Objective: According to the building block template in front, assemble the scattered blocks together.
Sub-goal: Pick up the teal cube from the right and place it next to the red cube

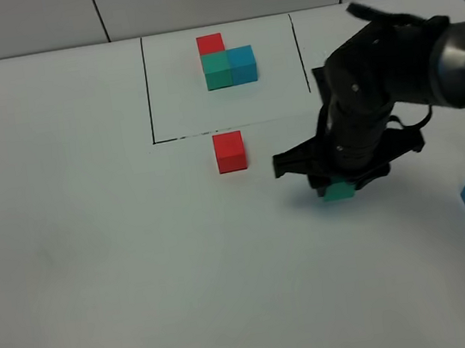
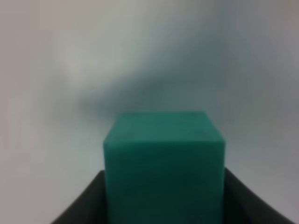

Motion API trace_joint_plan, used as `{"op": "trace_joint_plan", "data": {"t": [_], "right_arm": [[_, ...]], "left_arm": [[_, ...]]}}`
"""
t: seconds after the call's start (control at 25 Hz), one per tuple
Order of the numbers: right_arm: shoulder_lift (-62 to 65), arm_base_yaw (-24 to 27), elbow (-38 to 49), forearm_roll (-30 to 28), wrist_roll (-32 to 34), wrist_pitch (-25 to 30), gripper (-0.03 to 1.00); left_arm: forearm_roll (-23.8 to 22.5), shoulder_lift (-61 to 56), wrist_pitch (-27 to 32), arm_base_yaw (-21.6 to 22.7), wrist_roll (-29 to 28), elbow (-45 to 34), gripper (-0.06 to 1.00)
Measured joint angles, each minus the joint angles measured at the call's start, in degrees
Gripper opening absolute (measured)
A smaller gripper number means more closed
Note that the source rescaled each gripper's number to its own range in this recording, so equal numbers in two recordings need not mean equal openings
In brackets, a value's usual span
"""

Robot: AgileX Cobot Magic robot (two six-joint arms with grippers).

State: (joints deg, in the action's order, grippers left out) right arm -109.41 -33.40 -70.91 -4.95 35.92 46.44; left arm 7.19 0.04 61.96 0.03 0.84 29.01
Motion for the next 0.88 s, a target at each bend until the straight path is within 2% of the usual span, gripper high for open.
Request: {"op": "trace_joint_plan", "data": {"t": [0.12,0.24,0.6,0.88], "right_arm": [[-0.08,-4.48,0.15,-0.85,6.26,-2.53,0.0],[-1.35,-6.87,-1.71,-1.25,9.25,-3.06,0.0],[-11.32,-10.66,-16.29,-1.83,8.93,4.0,0.0],[-16.53,-11.49,-24.52,-2.33,8.89,6.22,0.0]], "left_arm": [[0.0,0.0,0.0,0.0,0.0,0.0,0.84],[0.0,0.0,0.0,0.0,0.0,0.0,0.84],[-0.13,0.0,0.0,0.0,0.0,0.0,0.84],[-0.65,0.0,0.0,0.0,0.0,0.0,0.84]]}}
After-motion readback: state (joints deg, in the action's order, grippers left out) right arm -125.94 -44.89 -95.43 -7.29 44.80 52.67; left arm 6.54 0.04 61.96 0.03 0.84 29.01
